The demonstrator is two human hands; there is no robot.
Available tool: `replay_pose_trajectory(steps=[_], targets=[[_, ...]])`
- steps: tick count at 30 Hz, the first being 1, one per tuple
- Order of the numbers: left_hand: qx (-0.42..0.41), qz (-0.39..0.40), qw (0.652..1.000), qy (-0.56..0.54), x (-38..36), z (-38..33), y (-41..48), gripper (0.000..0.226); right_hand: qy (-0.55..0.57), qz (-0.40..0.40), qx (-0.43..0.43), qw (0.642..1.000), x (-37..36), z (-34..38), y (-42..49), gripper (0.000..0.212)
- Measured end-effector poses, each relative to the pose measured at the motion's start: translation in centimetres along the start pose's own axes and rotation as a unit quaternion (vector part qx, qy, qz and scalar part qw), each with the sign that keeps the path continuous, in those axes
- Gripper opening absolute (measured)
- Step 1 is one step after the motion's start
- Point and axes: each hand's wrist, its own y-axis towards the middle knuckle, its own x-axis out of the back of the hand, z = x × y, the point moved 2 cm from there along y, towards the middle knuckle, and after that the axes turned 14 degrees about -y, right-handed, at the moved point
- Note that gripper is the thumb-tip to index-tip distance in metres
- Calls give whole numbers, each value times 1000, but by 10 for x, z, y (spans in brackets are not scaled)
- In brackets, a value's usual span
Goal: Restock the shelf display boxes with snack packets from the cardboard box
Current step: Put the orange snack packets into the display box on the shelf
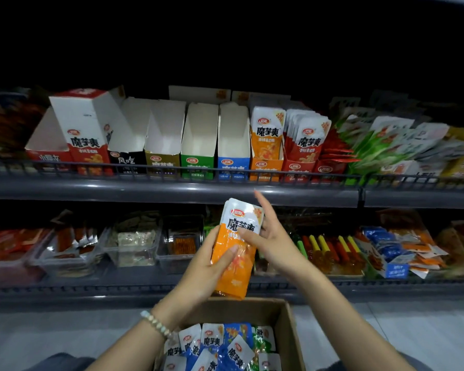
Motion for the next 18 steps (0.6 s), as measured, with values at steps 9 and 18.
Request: replay_pose_trajectory(steps=[9, 18], targets=[[-96, 68, 993, 20, -14, -70, 45, 52, -107, 98, 45, 988, 59, 75, 39, 71], [-172, 13, 981, 91, -23, -122, 121, 67, -146, -3, 102, 984, 125, 117, 90, 75]])
